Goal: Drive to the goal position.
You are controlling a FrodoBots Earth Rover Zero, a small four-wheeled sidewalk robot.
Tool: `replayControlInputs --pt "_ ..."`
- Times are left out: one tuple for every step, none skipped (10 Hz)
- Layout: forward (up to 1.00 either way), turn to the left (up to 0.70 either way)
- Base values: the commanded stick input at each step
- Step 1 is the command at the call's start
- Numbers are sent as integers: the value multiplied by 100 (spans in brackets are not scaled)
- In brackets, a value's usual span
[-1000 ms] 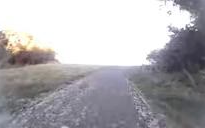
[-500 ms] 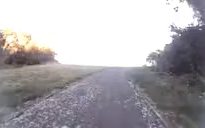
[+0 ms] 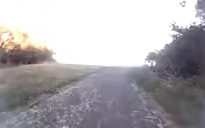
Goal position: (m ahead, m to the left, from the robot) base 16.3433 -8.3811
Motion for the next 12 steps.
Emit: replayControlInputs --pt "100 -2" --pt "100 0" --pt "100 0" --pt "100 0" --pt "100 0" --pt "100 0" --pt "100 0" --pt "100 0" --pt "100 -40" --pt "100 -40" --pt "100 -14" --pt "100 -7"
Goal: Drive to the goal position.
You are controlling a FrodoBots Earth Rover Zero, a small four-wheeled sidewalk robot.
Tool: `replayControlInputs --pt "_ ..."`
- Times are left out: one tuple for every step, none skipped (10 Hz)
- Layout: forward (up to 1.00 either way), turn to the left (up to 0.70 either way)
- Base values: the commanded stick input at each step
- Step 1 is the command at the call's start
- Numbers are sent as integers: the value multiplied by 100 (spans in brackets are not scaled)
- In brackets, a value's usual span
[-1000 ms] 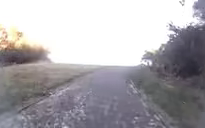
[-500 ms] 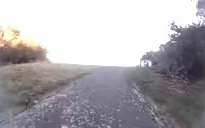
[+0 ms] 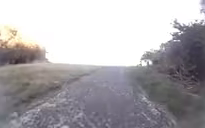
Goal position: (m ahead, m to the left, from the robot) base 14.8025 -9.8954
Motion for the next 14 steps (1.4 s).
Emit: replayControlInputs --pt "100 0" --pt "100 0" --pt "100 0" --pt "100 0" --pt "100 0" --pt "100 0" --pt "100 0" --pt "100 0" --pt "100 0" --pt "100 0" --pt "100 0" --pt "100 0" --pt "100 0" --pt "100 0"
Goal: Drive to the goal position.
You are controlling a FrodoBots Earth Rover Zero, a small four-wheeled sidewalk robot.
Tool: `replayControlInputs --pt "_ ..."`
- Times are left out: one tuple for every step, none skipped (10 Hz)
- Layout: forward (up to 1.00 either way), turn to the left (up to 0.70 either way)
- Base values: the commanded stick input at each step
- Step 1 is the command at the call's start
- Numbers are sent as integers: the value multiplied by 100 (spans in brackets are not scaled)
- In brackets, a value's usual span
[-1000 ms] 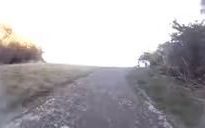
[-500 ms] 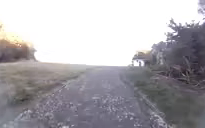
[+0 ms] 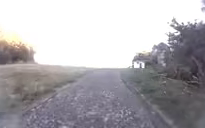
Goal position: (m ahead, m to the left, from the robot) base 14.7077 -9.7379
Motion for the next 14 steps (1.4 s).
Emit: replayControlInputs --pt "100 0" --pt "100 0" --pt "100 0" --pt "100 0" --pt "100 0" --pt "100 0" --pt "100 0" --pt "100 0" --pt "100 0" --pt "100 0" --pt "100 0" --pt "100 0" --pt "100 -2" --pt "100 -23"
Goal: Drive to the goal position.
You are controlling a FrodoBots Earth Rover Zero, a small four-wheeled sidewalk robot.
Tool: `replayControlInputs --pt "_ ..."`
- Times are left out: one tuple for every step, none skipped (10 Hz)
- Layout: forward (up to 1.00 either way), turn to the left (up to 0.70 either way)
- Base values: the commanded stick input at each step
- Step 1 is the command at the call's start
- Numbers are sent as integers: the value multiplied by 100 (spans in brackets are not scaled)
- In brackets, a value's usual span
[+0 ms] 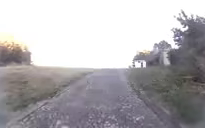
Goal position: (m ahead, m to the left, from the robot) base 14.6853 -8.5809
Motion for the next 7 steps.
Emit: replayControlInputs --pt "100 -31" --pt "100 -38" --pt "100 -32" --pt "100 -22" --pt "100 0" --pt "100 0" --pt "100 -2"
